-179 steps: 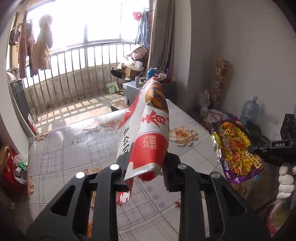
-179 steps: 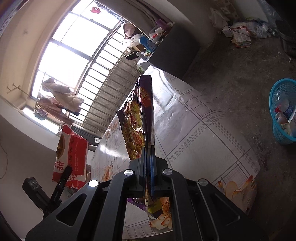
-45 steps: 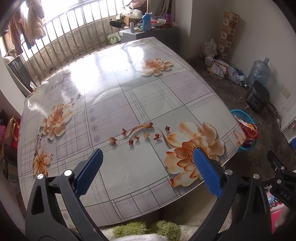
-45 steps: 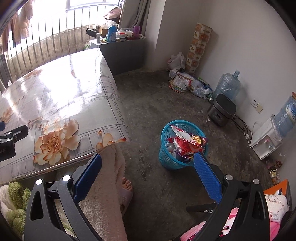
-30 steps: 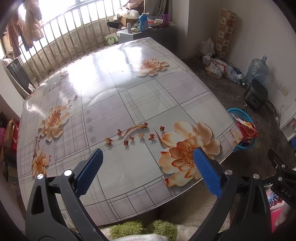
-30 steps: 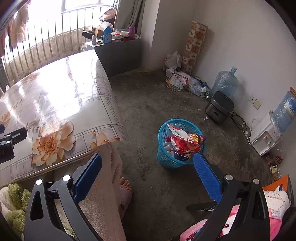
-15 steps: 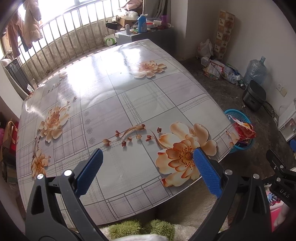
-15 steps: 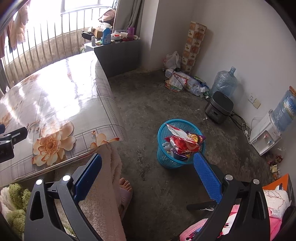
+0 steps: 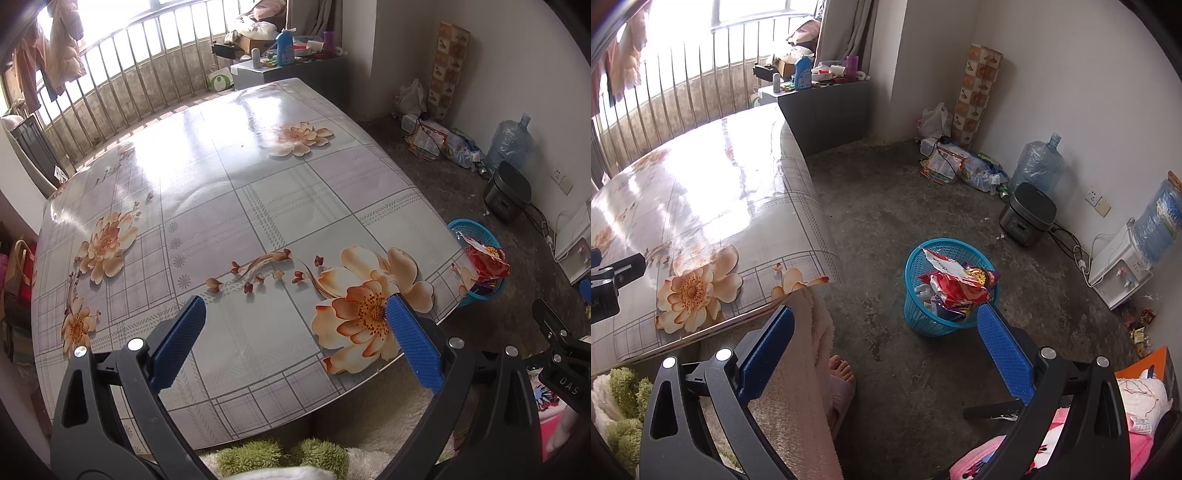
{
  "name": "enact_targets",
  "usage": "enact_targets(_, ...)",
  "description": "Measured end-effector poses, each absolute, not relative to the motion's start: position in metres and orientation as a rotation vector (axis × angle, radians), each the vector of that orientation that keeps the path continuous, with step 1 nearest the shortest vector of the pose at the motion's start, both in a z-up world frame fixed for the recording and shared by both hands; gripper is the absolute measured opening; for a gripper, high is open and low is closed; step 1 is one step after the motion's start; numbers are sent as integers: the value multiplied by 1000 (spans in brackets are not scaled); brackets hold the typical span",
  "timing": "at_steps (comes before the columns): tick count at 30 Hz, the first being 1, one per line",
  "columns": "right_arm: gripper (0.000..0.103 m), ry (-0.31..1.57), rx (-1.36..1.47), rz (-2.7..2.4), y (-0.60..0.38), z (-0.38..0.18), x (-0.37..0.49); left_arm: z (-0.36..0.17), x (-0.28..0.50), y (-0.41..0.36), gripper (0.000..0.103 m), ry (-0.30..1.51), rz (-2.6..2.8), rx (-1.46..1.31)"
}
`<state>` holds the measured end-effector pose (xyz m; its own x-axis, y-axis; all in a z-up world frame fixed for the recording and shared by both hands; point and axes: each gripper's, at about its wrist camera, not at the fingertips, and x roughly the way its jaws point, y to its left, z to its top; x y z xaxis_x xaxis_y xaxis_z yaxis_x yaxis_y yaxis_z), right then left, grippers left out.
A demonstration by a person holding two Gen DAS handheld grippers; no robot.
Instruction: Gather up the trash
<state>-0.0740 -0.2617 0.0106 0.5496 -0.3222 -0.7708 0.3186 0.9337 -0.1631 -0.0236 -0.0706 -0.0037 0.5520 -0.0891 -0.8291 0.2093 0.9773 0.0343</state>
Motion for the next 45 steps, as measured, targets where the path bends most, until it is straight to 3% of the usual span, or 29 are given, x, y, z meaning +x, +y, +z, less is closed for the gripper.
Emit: enact_targets(45, 96, 910, -1, -374, -264, 14, -74, -8, -25, -71, 94, 985, -172, 120)
